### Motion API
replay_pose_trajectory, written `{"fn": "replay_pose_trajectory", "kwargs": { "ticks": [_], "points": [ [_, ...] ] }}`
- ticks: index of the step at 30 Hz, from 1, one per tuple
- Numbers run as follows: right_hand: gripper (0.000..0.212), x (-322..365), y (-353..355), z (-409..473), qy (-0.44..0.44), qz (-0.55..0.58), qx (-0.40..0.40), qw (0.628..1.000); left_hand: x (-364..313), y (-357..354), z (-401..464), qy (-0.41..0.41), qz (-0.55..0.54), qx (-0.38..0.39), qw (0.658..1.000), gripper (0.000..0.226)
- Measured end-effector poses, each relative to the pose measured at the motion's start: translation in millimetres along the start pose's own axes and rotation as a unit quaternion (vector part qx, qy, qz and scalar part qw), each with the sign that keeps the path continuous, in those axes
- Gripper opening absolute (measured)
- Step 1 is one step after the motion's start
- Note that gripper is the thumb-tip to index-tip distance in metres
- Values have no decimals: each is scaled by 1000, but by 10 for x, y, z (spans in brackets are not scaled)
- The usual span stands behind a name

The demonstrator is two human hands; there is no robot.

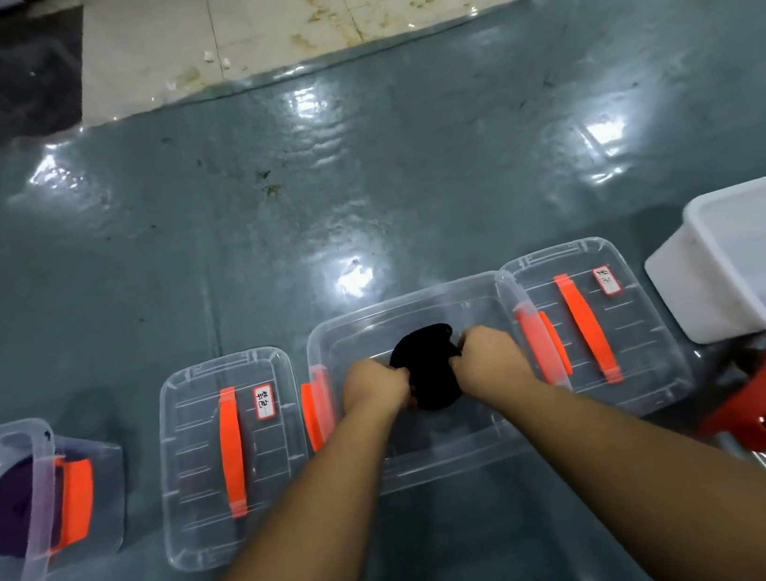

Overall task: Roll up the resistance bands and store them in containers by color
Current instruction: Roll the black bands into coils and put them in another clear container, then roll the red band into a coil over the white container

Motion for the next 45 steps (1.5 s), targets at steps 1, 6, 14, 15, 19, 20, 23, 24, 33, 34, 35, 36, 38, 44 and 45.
{"fn": "replay_pose_trajectory", "kwargs": {
  "ticks": [1, 6, 14, 15, 19, 20, 23, 24, 33, 34, 35, 36, 38, 44, 45],
  "points": [
    [17, 5, 6, -64, 7, -5, 5, 1000, -9, 10, -33, -3, -10, 7, 1000, 17],
    [42, 5, 134, -384, 16, 1, -1, 1000, -109, 45, -302, -36, 17, 42, 998, 23],
    [49, 24, 448, -864, 87, 19, -26, 996, -286, 18, -779, -127, 106, 16, 986, 34],
    [48, 0, 492, -929, 99, 27, -30, 994, -328, 13, -852, -146, 130, 5, 981, 34],
    [42, -213, 732, -1175, 131, 42, -75, 988, -569, -97, -1183, -237, 213, -40, 947, 15],
    [39, -293, 805, -1226, 136, 50, -89, 985, -640, -161, -1273, -254, 218, -44, 941, 13],
    [32, -589, 1054, -1351, 153, 71, -125, 978, -877, -438, -1576, -289, 212, -54, 932, 25],
    [32, -716, 1139, -1383, 154, 72, -134, 976, -965, -557, -1686, -301, 210, -55, 929, 29],
    [31, -2603, 1773, -1676, 46, 67, -137, 987, -1304, -2096, -2454, -353, 293, -4, 888, 24],
    [30, -2807, 1831, -1709, 31, 72, -139, 987, -1308, -2253, -2505, -356, 307, 5, 883, 24],
    [29, -3041, 1909, -1752, 15, 83, -140, 987, -1336, -2440, -2576, -361, 321, 13, 875, 24],
    [27, -3257, 1980, -1796, -1, 94, -141, 986, -1362, -2610, -2633, -366, 336, 20, 868, 23],
    [27, -3652, 2099, -1860, -31, 110, -145, 983, -1415, -2895, -2729, -374, 361, 32, 853, 25],
    [49, -4423, 2344, -2002, -107, 165, -149, 969, -1624, -3444, -2875, -403, 419, 36, 813, 31],
    [50, -4494, 2373, -1994, -115, 170, -152, 967, -1668, -3507, -2876, -407, 420, 40, 810, 31]
  ]
}}
Point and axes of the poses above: each hand's wrist, its own z-axis towards the middle knuckle, its own y-axis out of the back of the hand, x = y × z, the point moved 6 cm from there along z, towards the middle knuckle, and after that the axes turned 7 degrees about z, right-handed, at the moved point
